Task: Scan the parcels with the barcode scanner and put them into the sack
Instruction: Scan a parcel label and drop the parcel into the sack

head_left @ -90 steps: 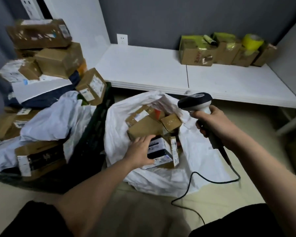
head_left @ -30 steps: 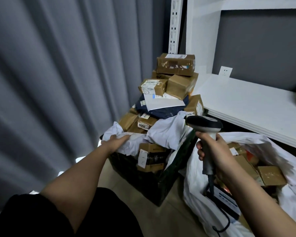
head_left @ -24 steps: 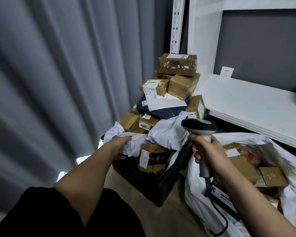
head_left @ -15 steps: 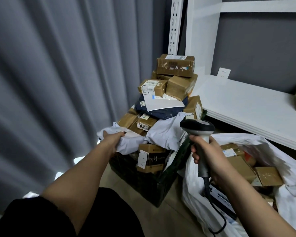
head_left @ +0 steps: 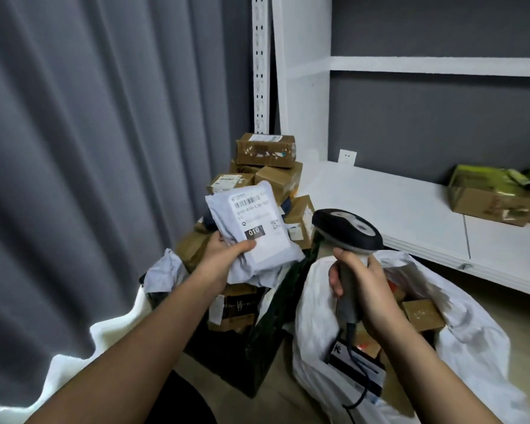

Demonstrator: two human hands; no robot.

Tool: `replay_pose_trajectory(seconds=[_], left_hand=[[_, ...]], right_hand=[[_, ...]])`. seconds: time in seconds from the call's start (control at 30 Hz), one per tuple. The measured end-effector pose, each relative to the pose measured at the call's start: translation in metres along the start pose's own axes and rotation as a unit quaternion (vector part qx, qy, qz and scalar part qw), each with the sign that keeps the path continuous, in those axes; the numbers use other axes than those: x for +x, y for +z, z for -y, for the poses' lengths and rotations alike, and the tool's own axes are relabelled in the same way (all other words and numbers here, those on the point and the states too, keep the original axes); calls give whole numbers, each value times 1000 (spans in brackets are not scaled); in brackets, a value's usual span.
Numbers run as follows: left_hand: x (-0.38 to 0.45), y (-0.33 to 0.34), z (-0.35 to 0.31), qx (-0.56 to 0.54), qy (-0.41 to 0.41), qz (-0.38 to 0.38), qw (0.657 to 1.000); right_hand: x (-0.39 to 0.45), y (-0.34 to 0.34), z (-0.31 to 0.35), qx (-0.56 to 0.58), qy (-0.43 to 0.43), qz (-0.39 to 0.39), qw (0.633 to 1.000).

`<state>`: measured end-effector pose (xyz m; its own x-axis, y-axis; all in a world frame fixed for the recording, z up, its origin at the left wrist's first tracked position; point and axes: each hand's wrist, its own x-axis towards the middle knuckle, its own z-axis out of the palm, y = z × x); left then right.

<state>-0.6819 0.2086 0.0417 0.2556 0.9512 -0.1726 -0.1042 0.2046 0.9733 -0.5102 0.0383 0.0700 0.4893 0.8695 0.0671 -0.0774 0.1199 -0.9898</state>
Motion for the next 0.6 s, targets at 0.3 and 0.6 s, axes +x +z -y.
replay_pose_trajectory(seconds=[0.3,0.6], left_hand=[[3,67,29,44,1,83,996],[4,104,42,72,43,106,991]], right_hand=[[-18,-37,7,-49,2,-22,999],[-23,-46,8,-100,10,-33,994]])
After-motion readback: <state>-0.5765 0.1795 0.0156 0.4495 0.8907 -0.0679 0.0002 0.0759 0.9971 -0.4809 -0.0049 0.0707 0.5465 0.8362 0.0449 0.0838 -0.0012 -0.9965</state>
